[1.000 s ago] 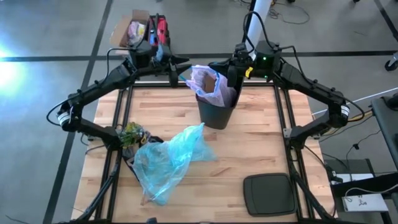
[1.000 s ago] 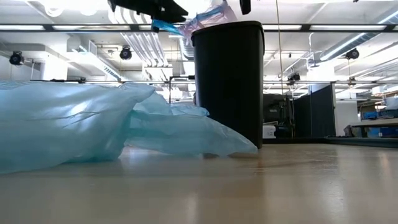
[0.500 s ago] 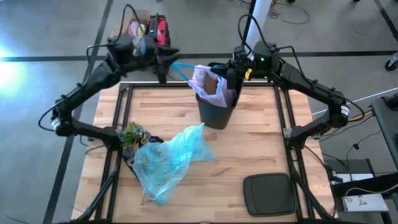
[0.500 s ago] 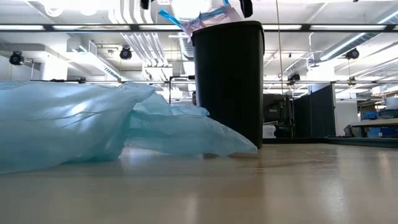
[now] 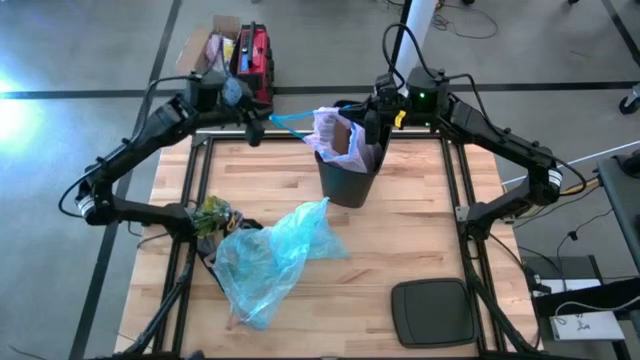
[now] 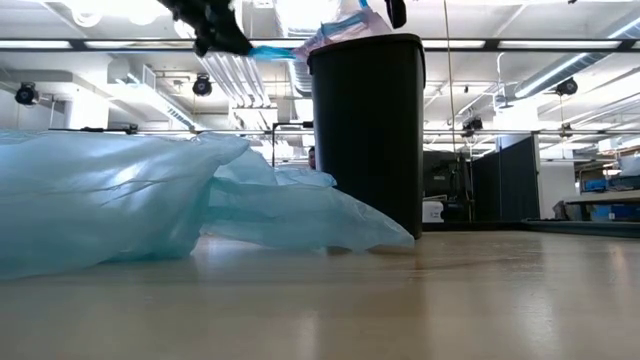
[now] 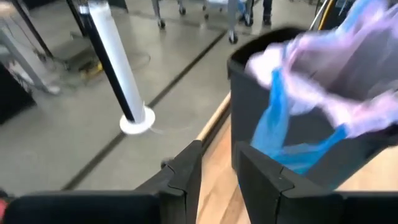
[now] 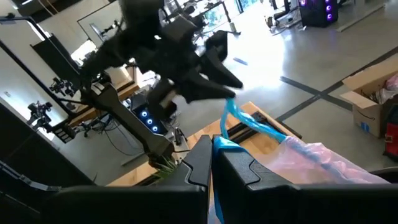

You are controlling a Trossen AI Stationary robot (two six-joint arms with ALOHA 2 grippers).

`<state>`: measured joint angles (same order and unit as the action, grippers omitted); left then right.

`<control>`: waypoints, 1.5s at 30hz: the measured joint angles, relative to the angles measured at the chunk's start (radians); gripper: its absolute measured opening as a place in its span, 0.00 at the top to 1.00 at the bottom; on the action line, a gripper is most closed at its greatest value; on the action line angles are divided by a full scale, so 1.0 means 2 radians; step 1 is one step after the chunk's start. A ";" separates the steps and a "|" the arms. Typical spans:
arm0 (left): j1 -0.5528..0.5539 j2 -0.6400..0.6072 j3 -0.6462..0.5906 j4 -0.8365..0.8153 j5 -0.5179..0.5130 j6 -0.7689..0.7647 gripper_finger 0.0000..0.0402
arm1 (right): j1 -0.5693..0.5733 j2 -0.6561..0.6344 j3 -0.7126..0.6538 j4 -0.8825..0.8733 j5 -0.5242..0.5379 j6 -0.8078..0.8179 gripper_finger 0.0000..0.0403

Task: Place trash/remove bag and relplace
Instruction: Close the pink trash bag

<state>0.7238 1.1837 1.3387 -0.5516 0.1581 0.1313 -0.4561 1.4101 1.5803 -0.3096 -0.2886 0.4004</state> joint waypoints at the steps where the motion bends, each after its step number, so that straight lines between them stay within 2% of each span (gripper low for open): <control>1: 0.000 0.002 -0.010 0.003 -0.001 -0.001 0.79 | 0.000 0.000 0.000 0.000 0.000 0.000 1.00; 13: 0.000 -0.003 -0.100 0.062 -0.002 -0.004 0.82 | 0.000 0.000 0.000 0.000 -0.001 0.005 1.00; 17: 0.000 -0.007 -0.123 0.059 -0.054 0.006 0.81 | 0.000 0.000 0.000 0.000 -0.001 0.006 1.00; 19: 0.001 -0.011 -0.132 0.062 -0.058 0.008 0.78 | 0.000 0.000 0.000 0.000 -0.001 0.006 1.00; 22: -0.002 -0.015 -0.141 0.091 -0.016 -0.014 0.73 | 0.000 0.000 0.000 0.000 -0.001 0.006 1.00; 25: -0.016 -0.014 -0.149 0.170 0.031 -0.043 0.67 | 0.000 0.000 0.000 0.000 -0.001 0.005 1.00; 29: -0.031 -0.012 -0.159 0.279 -0.005 -0.058 0.60 | 0.000 0.000 0.000 0.000 -0.001 0.005 1.00; 32: -0.036 -0.009 -0.166 0.337 -0.011 -0.068 0.57 | 0.000 0.000 0.000 0.000 -0.001 0.006 1.00; 38: -0.040 -0.009 -0.166 0.369 0.004 -0.072 0.55 | 0.000 -0.001 0.000 0.000 -0.001 0.005 1.00; 45: -0.051 -0.004 -0.163 0.393 0.035 -0.089 0.61 | 0.000 -0.001 0.000 0.000 -0.001 0.002 1.00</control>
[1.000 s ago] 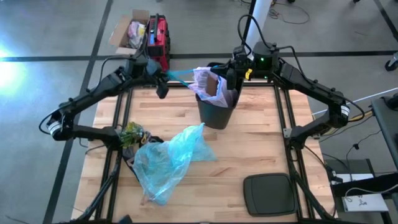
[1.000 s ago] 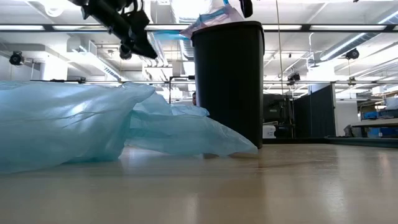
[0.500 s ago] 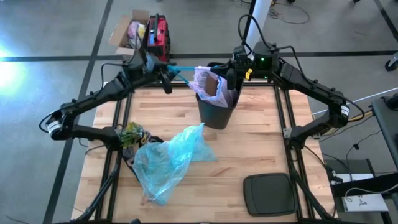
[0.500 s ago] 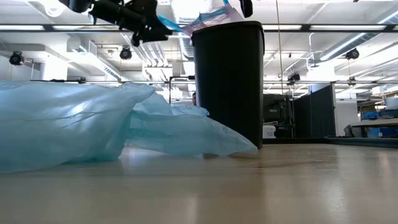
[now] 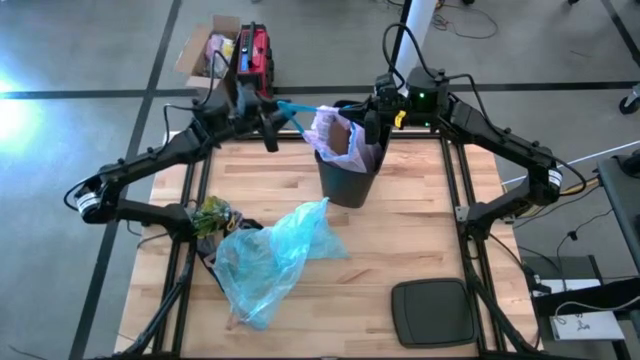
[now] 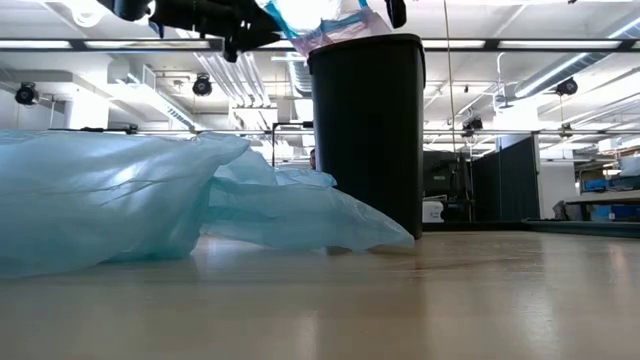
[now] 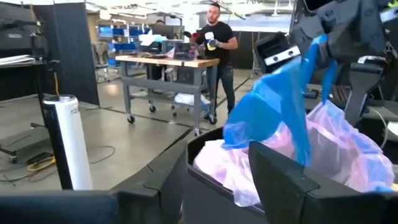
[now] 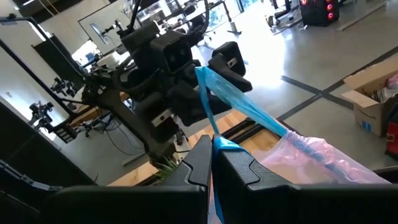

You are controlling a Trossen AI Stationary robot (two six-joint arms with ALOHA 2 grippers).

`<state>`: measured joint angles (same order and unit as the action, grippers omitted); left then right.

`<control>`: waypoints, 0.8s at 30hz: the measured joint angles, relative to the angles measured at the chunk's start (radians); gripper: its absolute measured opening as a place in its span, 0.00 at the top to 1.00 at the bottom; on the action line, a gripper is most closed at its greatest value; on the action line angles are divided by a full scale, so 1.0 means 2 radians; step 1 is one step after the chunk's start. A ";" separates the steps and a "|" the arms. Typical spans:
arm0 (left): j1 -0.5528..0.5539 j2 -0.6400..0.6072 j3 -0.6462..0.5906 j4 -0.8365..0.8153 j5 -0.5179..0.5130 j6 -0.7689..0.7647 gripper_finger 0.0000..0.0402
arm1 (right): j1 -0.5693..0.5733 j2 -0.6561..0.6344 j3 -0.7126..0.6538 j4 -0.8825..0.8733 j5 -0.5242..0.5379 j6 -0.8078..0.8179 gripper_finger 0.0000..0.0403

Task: Place trash/remove bag and relplace
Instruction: Close the pink trash bag

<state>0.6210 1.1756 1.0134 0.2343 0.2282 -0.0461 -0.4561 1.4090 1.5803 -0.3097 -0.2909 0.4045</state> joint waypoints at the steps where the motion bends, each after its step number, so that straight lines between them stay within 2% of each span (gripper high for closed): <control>1: -0.002 0.000 0.000 -0.001 0.000 0.001 0.62 | 0.000 0.000 0.000 0.000 0.000 -0.001 1.00; 5: -0.012 0.001 0.000 -0.001 -0.001 0.011 0.65 | 0.000 0.000 0.000 0.000 0.000 -0.001 1.00; 10: -0.017 0.001 0.003 0.009 -0.043 0.043 0.66 | 0.000 0.000 0.000 0.000 0.000 0.001 1.00; 20: -0.034 0.028 0.045 0.008 -0.036 0.045 0.47 | 0.000 0.000 0.000 0.000 -0.001 0.003 1.00; 24: -0.038 0.044 0.079 0.010 -0.033 0.045 0.43 | 0.000 0.000 0.000 0.000 -0.002 0.003 1.00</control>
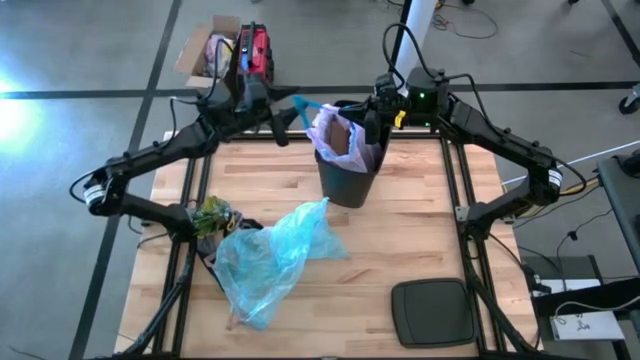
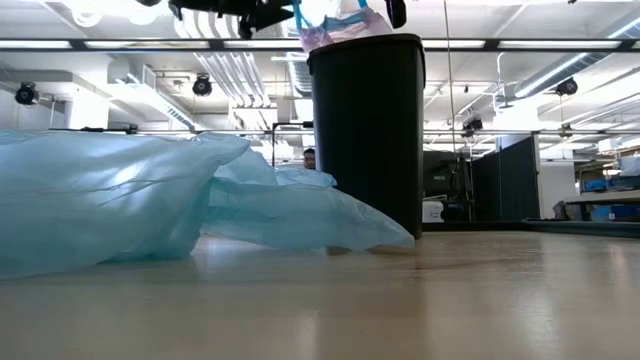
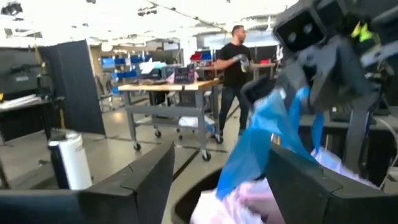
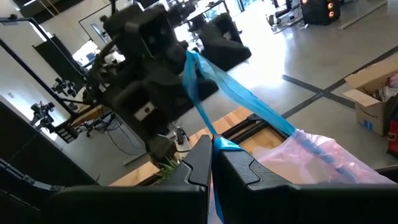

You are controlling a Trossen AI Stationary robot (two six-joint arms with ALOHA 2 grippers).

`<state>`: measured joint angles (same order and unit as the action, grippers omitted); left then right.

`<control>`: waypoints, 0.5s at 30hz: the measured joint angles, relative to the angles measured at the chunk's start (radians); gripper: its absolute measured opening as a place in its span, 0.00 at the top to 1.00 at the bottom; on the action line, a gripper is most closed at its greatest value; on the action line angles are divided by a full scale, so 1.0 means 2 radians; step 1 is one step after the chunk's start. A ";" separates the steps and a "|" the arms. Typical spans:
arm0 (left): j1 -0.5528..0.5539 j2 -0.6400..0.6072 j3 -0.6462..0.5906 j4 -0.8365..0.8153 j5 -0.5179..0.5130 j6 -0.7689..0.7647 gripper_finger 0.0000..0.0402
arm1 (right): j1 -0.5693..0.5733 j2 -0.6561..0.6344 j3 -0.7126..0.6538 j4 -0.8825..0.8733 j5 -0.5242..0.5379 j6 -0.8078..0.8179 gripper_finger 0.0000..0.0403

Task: Place trash/remove bag and relplace
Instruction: Close the pink trash bag

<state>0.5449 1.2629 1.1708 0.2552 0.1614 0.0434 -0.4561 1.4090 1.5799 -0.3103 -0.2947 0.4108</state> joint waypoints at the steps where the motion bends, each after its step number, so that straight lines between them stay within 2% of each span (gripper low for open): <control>1: -0.002 0.004 0.008 0.000 0.003 0.000 0.43 | 0.000 0.000 0.000 0.000 0.000 0.000 1.00; 15: -0.024 0.061 0.149 -0.001 0.032 0.000 0.63 | 0.000 0.019 0.000 0.069 0.004 0.004 1.00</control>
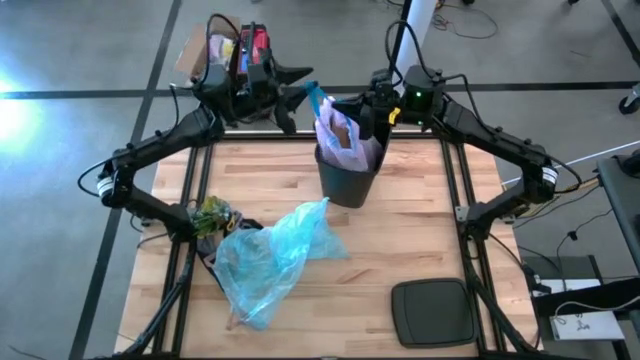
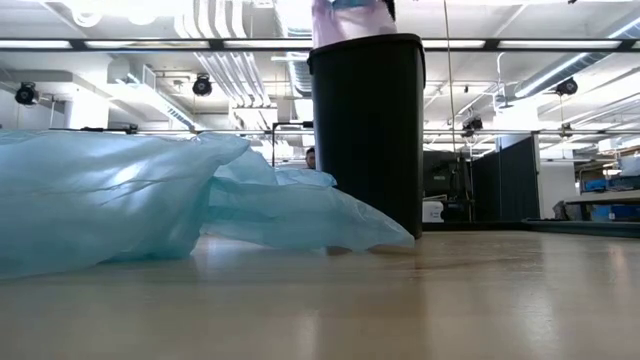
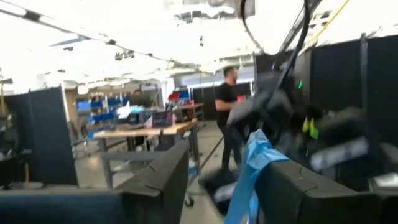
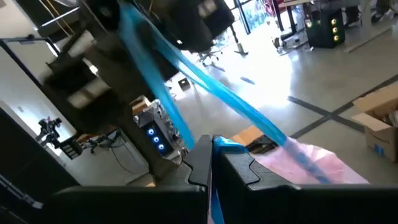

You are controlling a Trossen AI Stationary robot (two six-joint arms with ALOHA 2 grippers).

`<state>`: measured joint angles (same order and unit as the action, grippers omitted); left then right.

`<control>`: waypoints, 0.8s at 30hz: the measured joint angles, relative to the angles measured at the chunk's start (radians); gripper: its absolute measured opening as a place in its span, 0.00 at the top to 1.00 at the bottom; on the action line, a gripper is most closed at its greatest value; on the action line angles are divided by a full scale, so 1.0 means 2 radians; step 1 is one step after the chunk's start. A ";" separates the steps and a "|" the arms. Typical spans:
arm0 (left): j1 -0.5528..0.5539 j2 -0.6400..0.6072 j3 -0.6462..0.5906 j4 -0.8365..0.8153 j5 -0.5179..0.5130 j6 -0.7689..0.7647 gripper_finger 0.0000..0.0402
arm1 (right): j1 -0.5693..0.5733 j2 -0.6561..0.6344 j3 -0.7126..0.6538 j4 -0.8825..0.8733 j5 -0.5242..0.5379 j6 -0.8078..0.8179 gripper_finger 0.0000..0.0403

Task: Place trash/remove bag and relplace
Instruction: Close the pink trash bag

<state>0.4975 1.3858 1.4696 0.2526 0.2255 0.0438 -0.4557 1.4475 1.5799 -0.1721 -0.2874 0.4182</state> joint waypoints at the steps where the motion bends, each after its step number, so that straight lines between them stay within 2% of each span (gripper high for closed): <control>1: -0.003 0.003 0.010 0.000 0.000 0.000 0.64 | 0.000 0.004 0.000 0.006 0.000 0.000 1.00; 4: -0.007 0.019 0.038 0.001 0.002 0.000 0.68 | 0.000 0.015 0.000 0.025 -0.003 0.010 1.00; 9: -0.011 0.046 0.078 -0.004 0.002 0.000 0.72 | 0.004 0.024 0.000 0.058 -0.049 0.017 1.00; 12: -0.011 0.054 0.095 -0.005 0.002 -0.002 0.74 | 0.010 0.022 0.000 0.058 -0.056 0.006 1.00; 24: -0.012 0.060 0.128 -0.004 0.000 0.000 0.73 | 0.022 0.020 0.000 -0.065 -0.053 -0.040 1.00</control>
<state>0.4744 1.5051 1.7256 0.2436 0.2264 0.0429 -0.4114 1.4883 1.5799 -0.3025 -0.3927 0.3388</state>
